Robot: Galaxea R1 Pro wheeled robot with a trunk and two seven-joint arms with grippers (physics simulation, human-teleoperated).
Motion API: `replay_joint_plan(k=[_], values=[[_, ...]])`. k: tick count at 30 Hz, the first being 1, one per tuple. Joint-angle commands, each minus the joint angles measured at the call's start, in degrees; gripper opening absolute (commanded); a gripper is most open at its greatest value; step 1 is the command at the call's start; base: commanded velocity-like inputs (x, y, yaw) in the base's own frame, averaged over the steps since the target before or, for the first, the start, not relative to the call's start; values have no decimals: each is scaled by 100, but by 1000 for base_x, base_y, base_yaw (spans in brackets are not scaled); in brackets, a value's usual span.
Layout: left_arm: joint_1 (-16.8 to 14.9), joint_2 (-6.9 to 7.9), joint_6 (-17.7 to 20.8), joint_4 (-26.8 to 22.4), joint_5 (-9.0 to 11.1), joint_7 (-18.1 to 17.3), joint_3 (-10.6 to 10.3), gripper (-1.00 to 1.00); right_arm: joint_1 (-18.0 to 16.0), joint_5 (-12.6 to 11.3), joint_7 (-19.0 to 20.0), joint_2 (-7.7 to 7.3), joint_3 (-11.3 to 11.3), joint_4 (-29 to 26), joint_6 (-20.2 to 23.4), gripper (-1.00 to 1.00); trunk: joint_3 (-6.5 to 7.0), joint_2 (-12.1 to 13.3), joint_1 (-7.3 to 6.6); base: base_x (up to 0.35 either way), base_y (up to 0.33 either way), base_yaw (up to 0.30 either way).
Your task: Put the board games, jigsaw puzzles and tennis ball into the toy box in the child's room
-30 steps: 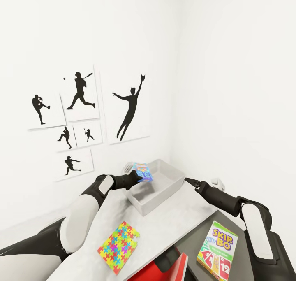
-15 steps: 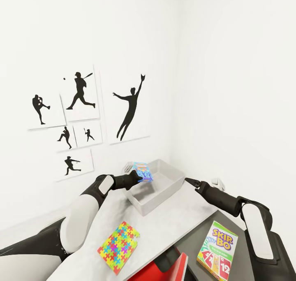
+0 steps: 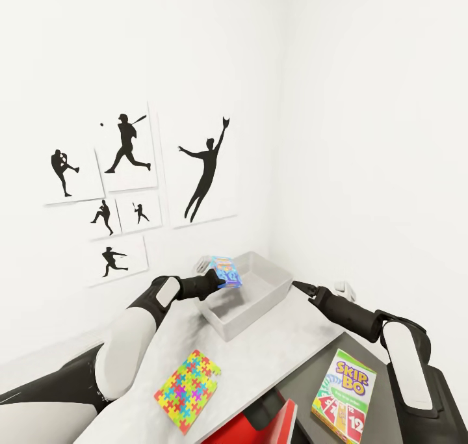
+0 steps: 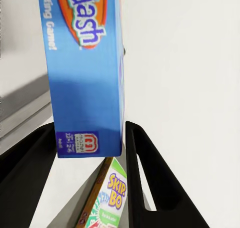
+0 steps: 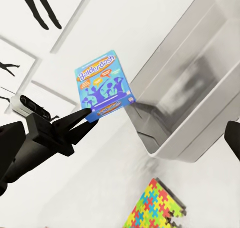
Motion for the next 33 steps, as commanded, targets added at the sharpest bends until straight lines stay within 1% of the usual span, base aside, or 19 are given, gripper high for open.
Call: replay_joint_plan(k=[1, 11, 19, 23, 26, 27, 30, 33], values=[[0, -5, 43, -8, 35, 23, 18, -100, -3, 56, 60, 1, -9, 0, 26, 100, -4, -4, 2, 0, 0, 0], [0, -17, -22, 0, 41, 47, 23, -100, -3, 56, 60, 8, -9, 0, 9, 100, -82, -4, 2, 0, 0, 0], [0, 10, 52, 1, 54, -51, 49, -100, -3, 56, 60, 9, -1, 0, 6, 100, -157, -4, 2, 0, 0, 0], [0, 91, 265, 1, 57, -100, 82, -100, -3, 56, 60, 7, 0, 0, 6, 100, -195, -4, 2, 0, 0, 0], [0, 158, 578, -5, 56, -118, 103, -100, -3, 56, 60, 7, 0, 0, 6, 100, -223, -4, 2, 0, 0, 0], [0, 175, 613, -6, 57, -117, 113, -100, -3, 56, 60, 7, 0, 0, 6, 100, -233, -4, 2, 0, 0, 0], [0, 282, 723, -8, 55, -111, 257, -100, -3, 56, 60, 18, 5, 0, 1, 100, -261, -4, 2, 0, 0, 0], [0, 360, 751, -8, 53, -88, 537, -100, -3, 56, 60, 30, 8, 0, -1, 100, -289, -4, 2, 0, 0, 0]])
